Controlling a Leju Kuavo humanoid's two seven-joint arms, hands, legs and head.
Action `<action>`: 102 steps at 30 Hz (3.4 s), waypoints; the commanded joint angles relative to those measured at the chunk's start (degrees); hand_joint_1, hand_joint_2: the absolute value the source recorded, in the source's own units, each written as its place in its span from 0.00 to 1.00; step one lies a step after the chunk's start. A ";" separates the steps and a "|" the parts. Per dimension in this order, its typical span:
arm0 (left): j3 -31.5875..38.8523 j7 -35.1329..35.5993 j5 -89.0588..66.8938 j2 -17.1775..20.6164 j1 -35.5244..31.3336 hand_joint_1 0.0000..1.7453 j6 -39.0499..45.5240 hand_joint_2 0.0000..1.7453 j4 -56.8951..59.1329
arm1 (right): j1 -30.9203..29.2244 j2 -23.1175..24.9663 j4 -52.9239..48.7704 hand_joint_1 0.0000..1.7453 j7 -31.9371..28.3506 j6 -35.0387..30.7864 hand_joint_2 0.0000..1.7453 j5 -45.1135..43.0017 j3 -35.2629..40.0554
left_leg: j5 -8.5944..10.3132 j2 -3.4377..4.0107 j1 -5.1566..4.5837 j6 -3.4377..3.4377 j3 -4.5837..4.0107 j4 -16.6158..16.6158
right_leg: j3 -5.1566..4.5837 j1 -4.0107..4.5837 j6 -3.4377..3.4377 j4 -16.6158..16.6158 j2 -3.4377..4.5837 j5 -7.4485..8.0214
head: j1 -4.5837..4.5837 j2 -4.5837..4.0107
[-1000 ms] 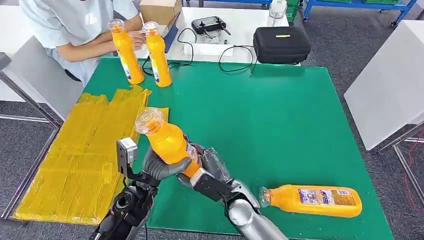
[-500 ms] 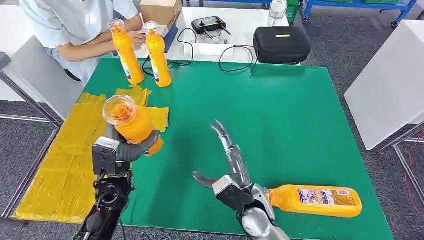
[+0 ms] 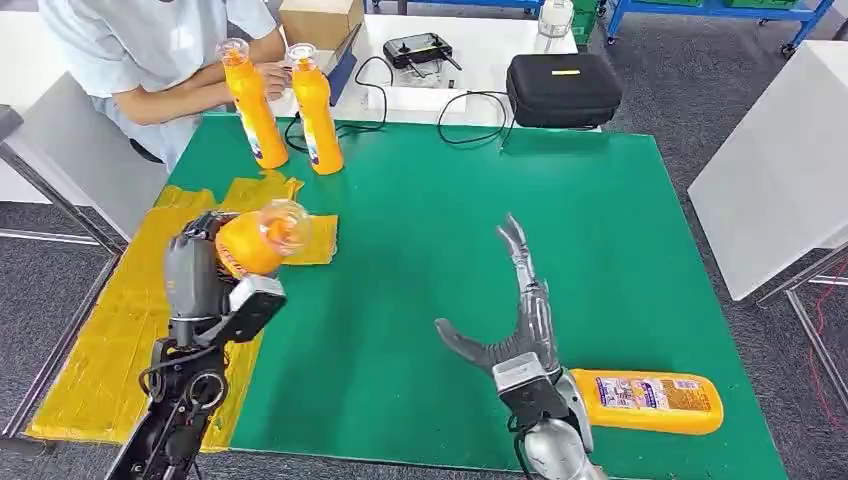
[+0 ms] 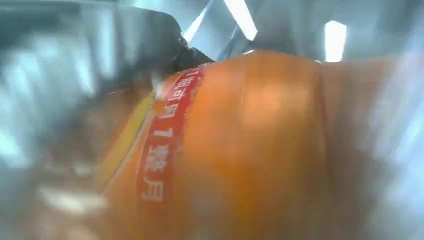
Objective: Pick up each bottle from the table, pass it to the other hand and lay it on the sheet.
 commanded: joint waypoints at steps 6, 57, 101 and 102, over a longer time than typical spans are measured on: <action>0.06 12.71 -15.85 3.84 -13.63 1.00 -15.96 1.00 27.75 | 2.24 1.72 -5.99 0.00 1.79 2.71 1.00 0.31 -6.30 | 0.00 -0.22 0.08 -0.14 0.20 -0.01 | 0.26 0.12 -0.16 -0.04 0.11 -0.07 | -0.02 0.00; 3.88 11.28 -7.56 1.98 -16.83 0.00 -21.50 1.00 47.41 | -0.44 2.40 -0.90 0.00 3.19 4.70 1.00 0.83 -5.11 | 0.16 0.06 0.10 -0.16 0.26 -0.07 | 0.29 0.15 -0.25 -0.07 0.34 0.13 | -0.02 0.00; -3.74 -5.71 25.00 2.14 0.09 0.00 -25.77 1.00 -1.27 | 4.10 0.80 -2.89 0.00 2.16 1.59 1.00 0.25 -7.73 | 0.13 -0.03 0.11 -0.16 0.01 0.00 | 0.04 0.17 -0.22 -0.04 0.26 0.09 | -0.04 0.00; -3.74 -5.71 25.00 2.14 0.09 0.00 -25.77 1.00 -1.27 | 4.10 0.80 -2.89 0.00 2.16 1.59 1.00 0.25 -7.73 | 0.15 -0.03 0.10 -0.16 -0.01 -0.02 | 0.01 0.16 -0.21 -0.04 0.24 0.10 | -0.02 0.00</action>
